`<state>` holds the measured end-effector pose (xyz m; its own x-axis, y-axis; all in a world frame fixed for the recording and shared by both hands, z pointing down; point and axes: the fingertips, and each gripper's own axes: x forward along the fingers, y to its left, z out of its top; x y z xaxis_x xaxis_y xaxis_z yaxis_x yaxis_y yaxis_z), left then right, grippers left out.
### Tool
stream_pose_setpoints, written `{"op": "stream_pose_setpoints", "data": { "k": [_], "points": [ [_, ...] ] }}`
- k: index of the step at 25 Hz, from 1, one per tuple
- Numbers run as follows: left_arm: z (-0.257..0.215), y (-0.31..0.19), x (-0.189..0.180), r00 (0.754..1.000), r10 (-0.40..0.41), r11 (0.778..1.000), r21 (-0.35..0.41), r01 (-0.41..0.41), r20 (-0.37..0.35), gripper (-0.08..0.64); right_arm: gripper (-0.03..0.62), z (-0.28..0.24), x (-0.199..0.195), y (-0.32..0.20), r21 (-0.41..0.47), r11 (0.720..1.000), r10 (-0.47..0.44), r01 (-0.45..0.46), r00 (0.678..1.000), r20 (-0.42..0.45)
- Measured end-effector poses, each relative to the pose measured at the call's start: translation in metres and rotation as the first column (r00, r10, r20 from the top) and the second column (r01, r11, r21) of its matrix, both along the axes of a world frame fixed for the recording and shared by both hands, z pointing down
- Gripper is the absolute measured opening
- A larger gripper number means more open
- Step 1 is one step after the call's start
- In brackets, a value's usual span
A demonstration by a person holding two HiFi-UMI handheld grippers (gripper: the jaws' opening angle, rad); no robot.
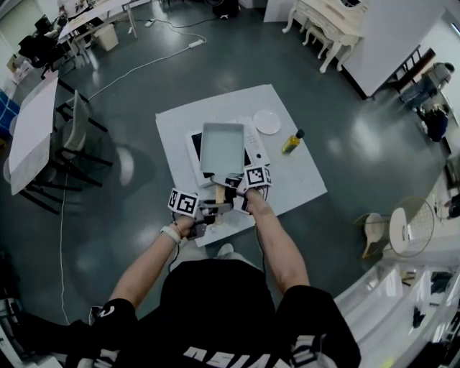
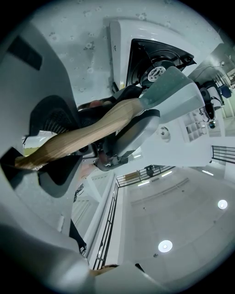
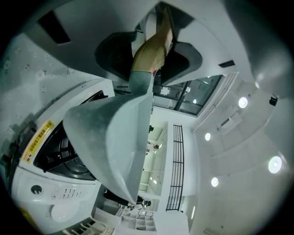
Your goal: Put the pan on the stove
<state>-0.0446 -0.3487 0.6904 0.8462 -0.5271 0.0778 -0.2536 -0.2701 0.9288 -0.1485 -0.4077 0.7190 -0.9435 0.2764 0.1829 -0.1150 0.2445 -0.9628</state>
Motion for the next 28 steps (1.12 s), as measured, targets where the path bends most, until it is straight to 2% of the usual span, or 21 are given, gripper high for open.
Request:
{"op": "stream_pose_setpoints", "data": {
  "k": [10, 28],
  "points": [
    [0.031, -0.019, -0.016, 1.0, -0.018, 0.998, -0.063, 0.019, 0.005, 0.12, 0.158, 0.034, -0.014, -0.02, -0.012, 1.0, 0.01, -0.01, 1.0, -0.021],
    [0.066, -0.044, -0.034, 1.0, -0.007, 0.992, -0.124, 0.008, 0.012, 0.12, 0.161, 0.072, -0.031, -0.043, -0.054, 0.998, 0.019, -0.02, 1.0, -0.02]
  ]
}}
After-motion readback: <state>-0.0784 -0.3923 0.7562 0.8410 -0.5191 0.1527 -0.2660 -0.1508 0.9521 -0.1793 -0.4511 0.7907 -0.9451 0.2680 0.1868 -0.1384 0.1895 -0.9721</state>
